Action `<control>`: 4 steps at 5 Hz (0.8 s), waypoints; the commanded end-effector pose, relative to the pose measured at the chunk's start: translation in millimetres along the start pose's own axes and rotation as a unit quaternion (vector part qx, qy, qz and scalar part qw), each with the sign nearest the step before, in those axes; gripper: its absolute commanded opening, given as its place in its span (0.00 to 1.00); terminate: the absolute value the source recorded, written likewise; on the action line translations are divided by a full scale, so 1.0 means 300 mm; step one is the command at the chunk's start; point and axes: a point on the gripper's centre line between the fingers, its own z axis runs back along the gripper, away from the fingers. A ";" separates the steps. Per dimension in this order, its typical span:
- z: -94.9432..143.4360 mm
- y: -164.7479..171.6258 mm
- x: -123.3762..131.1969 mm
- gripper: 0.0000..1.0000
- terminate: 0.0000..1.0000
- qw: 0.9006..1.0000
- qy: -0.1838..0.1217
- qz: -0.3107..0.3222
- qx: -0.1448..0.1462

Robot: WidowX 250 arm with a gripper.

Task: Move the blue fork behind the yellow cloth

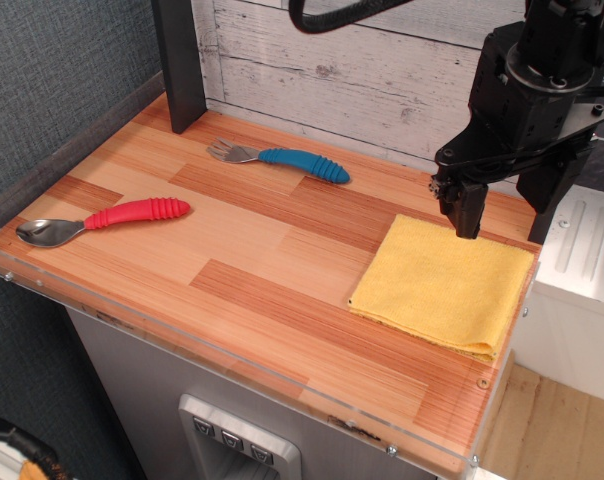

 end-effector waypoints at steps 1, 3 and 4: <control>0.000 0.000 0.000 1.00 0.00 1.000 0.000 0.000 0.000; -0.026 0.085 0.152 1.00 0.00 0.990 -0.010 0.137 -0.038; -0.050 0.136 0.248 1.00 0.00 0.979 -0.031 0.197 -0.045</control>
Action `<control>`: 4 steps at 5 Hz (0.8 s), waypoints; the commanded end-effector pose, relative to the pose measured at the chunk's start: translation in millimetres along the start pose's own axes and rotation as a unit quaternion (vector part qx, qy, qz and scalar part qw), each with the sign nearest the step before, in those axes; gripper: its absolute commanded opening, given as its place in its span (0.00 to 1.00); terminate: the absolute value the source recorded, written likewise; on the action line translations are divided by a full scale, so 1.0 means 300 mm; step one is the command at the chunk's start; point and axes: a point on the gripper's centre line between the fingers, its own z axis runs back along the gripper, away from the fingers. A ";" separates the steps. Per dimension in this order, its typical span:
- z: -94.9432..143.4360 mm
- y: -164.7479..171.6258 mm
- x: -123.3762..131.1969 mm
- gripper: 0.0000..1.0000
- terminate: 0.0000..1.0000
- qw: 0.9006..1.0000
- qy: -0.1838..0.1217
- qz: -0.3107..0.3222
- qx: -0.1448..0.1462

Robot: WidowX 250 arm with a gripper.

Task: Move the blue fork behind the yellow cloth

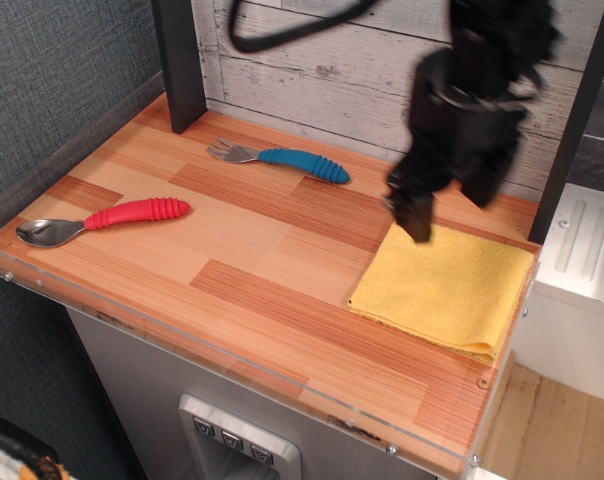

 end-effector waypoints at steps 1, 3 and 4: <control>0.026 0.034 0.224 1.00 0.00 0.991 -0.053 0.114 -0.039; -0.001 0.064 0.346 1.00 0.00 0.982 -0.078 0.171 -0.027; -0.025 0.087 0.391 1.00 0.00 0.978 -0.079 0.195 -0.015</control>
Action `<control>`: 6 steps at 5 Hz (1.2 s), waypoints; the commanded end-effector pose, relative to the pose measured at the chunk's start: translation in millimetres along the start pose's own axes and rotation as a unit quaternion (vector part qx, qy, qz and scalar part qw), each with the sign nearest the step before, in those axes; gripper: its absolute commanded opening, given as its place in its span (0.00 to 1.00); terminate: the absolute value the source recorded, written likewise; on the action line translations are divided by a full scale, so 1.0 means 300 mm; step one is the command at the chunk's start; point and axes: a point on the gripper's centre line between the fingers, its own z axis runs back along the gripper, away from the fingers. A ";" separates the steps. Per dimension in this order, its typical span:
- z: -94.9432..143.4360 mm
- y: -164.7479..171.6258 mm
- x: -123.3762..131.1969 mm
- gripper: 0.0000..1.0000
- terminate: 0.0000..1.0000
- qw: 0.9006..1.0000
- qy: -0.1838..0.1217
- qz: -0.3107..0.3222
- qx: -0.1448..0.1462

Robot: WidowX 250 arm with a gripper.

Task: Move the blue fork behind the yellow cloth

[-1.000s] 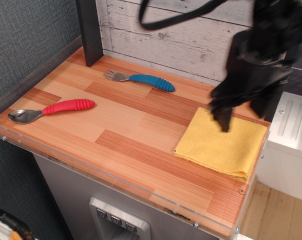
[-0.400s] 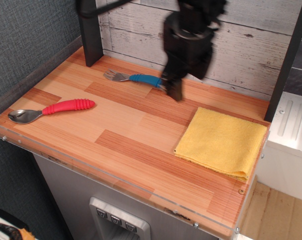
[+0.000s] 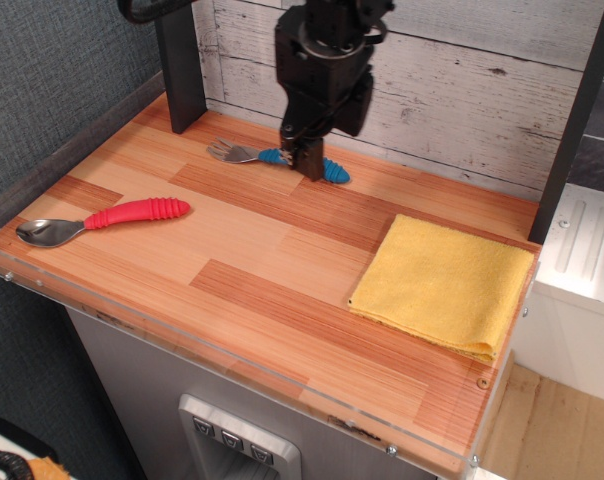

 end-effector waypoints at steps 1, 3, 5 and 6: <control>-0.032 0.005 0.116 1.00 0.00 0.998 -0.015 0.054 0.003; -0.080 -0.030 0.174 1.00 0.00 0.996 -0.034 0.087 0.010; -0.149 -0.056 0.173 1.00 0.00 0.993 -0.016 0.100 0.057; -0.166 -0.049 0.164 1.00 0.00 0.992 -0.011 0.115 0.055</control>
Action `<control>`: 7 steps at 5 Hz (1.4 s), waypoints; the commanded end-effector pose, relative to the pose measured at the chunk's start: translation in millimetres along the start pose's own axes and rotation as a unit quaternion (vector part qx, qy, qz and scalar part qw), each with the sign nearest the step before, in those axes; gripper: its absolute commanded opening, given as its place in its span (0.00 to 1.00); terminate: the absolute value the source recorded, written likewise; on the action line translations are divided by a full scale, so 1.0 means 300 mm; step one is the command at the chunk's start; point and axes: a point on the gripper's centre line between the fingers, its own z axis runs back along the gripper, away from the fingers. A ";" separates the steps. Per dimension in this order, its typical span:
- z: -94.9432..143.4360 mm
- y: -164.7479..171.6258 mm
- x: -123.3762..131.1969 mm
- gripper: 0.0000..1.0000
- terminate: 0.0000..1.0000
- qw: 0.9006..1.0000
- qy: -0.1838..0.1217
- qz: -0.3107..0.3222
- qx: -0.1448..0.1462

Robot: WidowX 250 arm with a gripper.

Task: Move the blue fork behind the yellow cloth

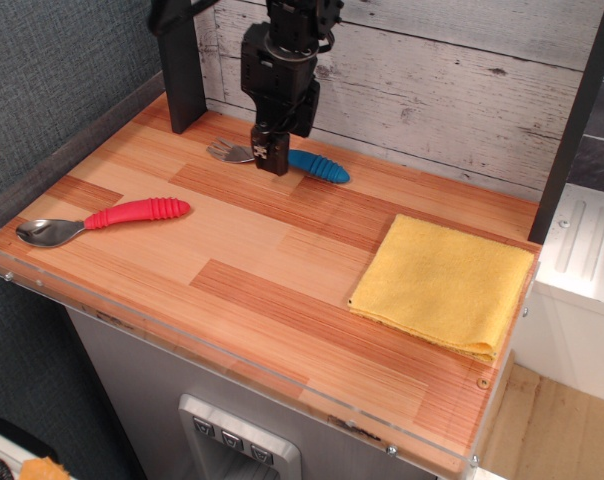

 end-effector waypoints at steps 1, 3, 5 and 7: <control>0.016 0.009 0.014 1.00 0.00 0.999 0.011 0.033 -0.015; -0.007 0.012 0.013 1.00 0.00 0.998 0.021 0.057 0.000; 0.000 0.005 0.010 0.00 0.00 0.998 0.030 0.050 0.022; 0.043 -0.001 0.021 0.00 0.00 0.999 0.023 0.024 0.005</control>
